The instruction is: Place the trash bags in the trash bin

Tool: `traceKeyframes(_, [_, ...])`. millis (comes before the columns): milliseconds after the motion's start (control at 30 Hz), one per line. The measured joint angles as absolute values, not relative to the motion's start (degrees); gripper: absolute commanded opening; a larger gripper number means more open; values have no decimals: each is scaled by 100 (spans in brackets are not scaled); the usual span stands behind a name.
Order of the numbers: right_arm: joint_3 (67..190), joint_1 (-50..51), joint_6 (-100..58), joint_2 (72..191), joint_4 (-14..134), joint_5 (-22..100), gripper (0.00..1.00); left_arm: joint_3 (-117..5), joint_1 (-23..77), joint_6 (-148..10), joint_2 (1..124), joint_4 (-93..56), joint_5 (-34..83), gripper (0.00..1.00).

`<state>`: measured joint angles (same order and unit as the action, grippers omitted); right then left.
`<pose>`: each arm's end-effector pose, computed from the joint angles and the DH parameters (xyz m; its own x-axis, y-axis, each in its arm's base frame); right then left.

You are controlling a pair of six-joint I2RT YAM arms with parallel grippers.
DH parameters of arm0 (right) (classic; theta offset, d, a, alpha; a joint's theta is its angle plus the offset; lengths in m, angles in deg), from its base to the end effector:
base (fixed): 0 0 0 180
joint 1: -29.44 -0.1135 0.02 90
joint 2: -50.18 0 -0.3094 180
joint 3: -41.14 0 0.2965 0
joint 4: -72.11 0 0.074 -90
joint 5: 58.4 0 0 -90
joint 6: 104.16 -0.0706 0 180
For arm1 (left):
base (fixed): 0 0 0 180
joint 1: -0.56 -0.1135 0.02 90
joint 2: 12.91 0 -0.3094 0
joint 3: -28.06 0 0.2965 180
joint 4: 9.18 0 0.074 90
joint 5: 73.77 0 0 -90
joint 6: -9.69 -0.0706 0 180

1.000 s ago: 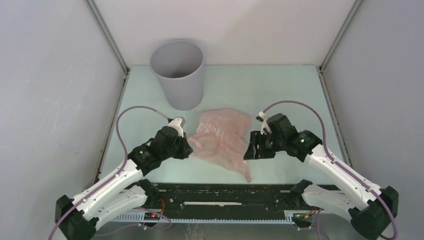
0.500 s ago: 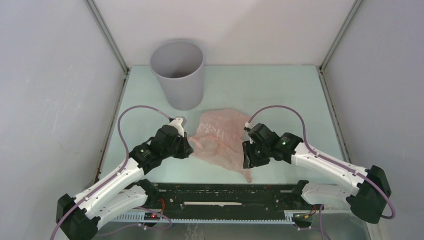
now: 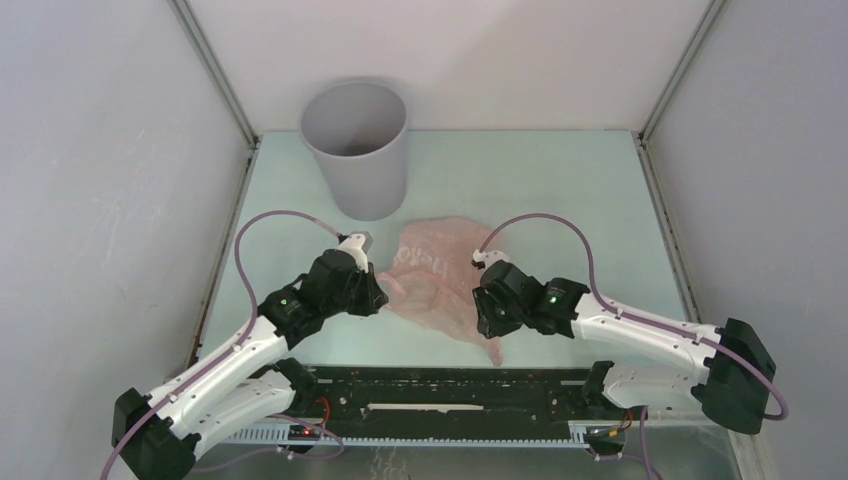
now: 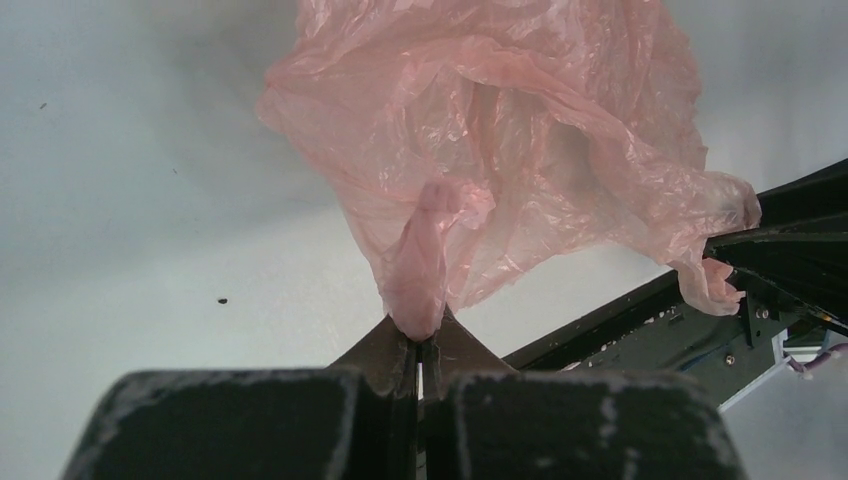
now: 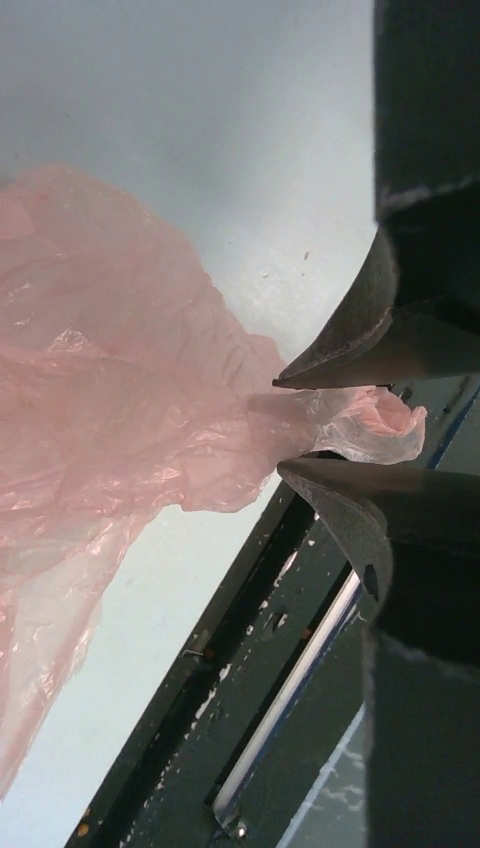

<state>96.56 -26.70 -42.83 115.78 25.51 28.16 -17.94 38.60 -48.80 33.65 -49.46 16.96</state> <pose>0.1501 0.2162 0.2220 -0.7979 -0.3296 -0.5048 -0.4876 0.8452 0.2188 0.1673 -0.1320 0.2407 -0.7651 -0.0649 -0.6406 0.2626 0.8769 -0.4025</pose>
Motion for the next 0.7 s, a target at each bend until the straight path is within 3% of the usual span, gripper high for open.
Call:
traceKeyframes(233, [9656,-2912,-4281,11740,2545,2276,42,-1794,3860,-4878,3365,-4924,1694,0])
traceKeyframes(367, [9635,-3105,-4289,11792,2514,2086,18,-1794,3860,-4876,3374,-4922,1696,0])
traceKeyframes(433, [9635,-3157,-4287,11779,2503,2020,1,-1794,3860,-4872,3383,-4919,1696,2])
traceKeyframes(700, [10028,-3159,-4375,11053,1946,1551,0,-1814,3860,-4721,3381,-5245,1689,21])
